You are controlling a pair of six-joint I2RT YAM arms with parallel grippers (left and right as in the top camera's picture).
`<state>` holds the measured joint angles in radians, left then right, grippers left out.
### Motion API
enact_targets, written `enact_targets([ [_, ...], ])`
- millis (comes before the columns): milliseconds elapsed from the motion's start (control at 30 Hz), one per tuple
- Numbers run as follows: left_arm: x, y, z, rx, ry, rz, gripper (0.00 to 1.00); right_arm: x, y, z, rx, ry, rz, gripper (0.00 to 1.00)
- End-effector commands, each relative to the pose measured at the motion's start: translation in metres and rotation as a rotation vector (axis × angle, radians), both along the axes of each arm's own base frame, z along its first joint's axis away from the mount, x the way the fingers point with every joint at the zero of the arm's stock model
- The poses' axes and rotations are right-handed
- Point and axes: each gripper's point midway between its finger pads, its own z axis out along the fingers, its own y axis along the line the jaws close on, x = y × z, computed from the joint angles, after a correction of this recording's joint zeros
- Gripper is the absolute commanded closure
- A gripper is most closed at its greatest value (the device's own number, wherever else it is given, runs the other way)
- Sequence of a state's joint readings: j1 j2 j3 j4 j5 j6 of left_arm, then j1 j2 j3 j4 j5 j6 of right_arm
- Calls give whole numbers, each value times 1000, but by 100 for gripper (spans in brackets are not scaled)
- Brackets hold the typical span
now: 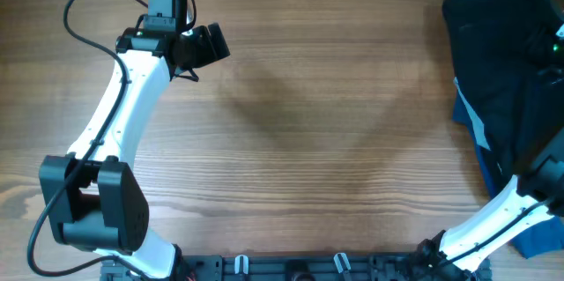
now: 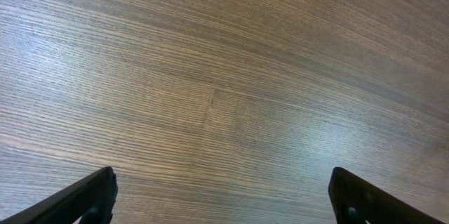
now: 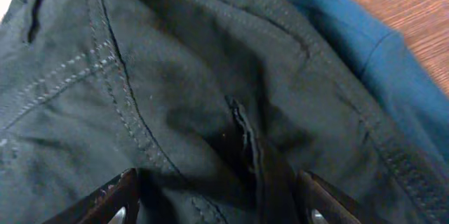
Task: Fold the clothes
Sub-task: 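Reach the right gripper to the clothes pile and grasp the black shorts, then drag the black shorts with the right gripper to the table center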
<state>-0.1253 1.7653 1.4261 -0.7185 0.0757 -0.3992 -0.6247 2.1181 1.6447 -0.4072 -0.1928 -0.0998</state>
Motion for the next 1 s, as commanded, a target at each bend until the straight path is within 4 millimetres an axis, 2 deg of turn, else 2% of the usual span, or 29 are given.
enact_targets([
  [0,-1,-1,6,-3,-16,-1,4,1,-1,-13,19,18,3,51],
  [33,-1,-1,6,-3,-16,-1,4,2,0,-13,27,16,0,78],
  [67,-1,-1,6,-3,-16,-1,4,2,0,-11,35,9,-14,95],
  [133,0,-1,7,-4,-21,-1,5,3,8,5,70,-27,-5,96],
  [200,2,-1,8,-5,-30,0,6,4,17,42,69,-93,29,96],
  [267,8,-1,14,-10,-67,1,5,0,40,107,67,-202,99,96],
  [300,10,0,18,-12,-82,5,6,-3,54,132,69,-244,135,96],
  [333,12,3,22,-14,-96,10,6,-7,70,157,70,-282,174,96],
  [367,15,9,32,-16,-127,25,6,-11,96,186,69,-323,229,96],
  [400,15,15,39,-18,-146,37,6,-13,115,202,69,-345,270,96],
  [467,14,27,55,-19,-182,62,6,-15,166,231,72,-388,379,96],
  [533,10,42,74,-19,-223,96,6,-12,232,250,76,-414,517,96],
  [600,5,51,88,-22,-250,112,6,-10,291,251,105,-407,637,96],
  [633,2,53,91,-24,-251,114,6,-12,319,243,113,-372,682,96],
  [767,-5,55,88,-4,-226,93,7,-18,382,220,129,-279,788,96],
  [833,-5,55,87,-3,-223,93,7,-20,406,205,145,-235,831,96],
  [867,-5,55,87,-2,-223,93,7,-21,427,190,165,-193,868,96],
  [967,-5,62,87,-1,-224,108,6,-22,468,158,195,-119,946,96],
])
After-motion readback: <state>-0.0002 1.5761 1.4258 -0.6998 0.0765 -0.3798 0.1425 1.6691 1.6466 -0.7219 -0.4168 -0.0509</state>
